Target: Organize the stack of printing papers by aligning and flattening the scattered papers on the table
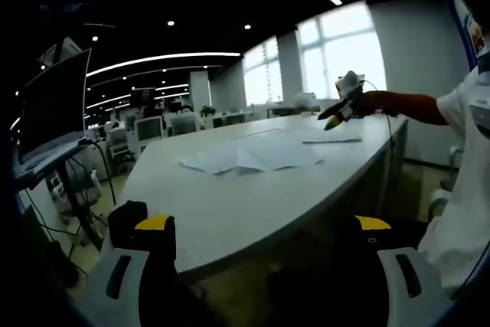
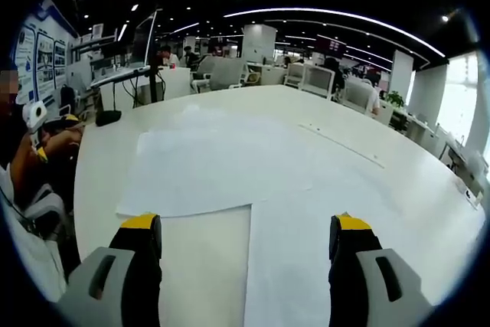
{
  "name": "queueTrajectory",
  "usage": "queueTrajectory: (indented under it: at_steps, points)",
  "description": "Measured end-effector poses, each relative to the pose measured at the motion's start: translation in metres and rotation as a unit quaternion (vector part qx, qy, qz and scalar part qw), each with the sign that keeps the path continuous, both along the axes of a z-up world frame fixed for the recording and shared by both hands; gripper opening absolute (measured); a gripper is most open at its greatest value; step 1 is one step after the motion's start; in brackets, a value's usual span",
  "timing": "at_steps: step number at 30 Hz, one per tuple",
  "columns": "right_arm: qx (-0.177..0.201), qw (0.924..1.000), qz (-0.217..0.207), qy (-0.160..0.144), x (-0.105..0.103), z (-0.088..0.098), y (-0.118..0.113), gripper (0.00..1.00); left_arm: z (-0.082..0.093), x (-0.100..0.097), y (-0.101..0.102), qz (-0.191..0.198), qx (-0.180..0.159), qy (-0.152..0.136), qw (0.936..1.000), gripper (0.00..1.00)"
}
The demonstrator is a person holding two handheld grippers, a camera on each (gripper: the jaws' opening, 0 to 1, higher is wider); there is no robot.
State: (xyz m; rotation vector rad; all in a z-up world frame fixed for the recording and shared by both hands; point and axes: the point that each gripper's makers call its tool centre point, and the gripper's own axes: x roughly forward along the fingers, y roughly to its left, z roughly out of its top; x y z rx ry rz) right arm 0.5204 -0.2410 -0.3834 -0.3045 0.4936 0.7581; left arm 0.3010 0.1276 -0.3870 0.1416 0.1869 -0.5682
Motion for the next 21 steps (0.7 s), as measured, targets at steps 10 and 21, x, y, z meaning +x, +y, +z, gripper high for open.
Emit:
queueTrajectory:
  at_steps: [10,21]
  points:
    - [0.000,1.0000,0.000,0.002,0.0009,-0.0012,0.0022,0.86,0.0005,0.0009,-0.0008,-0.001,0.000,0.000,1.0000,0.97]
    - [-0.001,1.0000,0.003,0.007,0.0044,-0.0060,0.0047,0.86,0.0002,0.0016,-0.0009,0.000,0.001,0.000,1.0000,0.97]
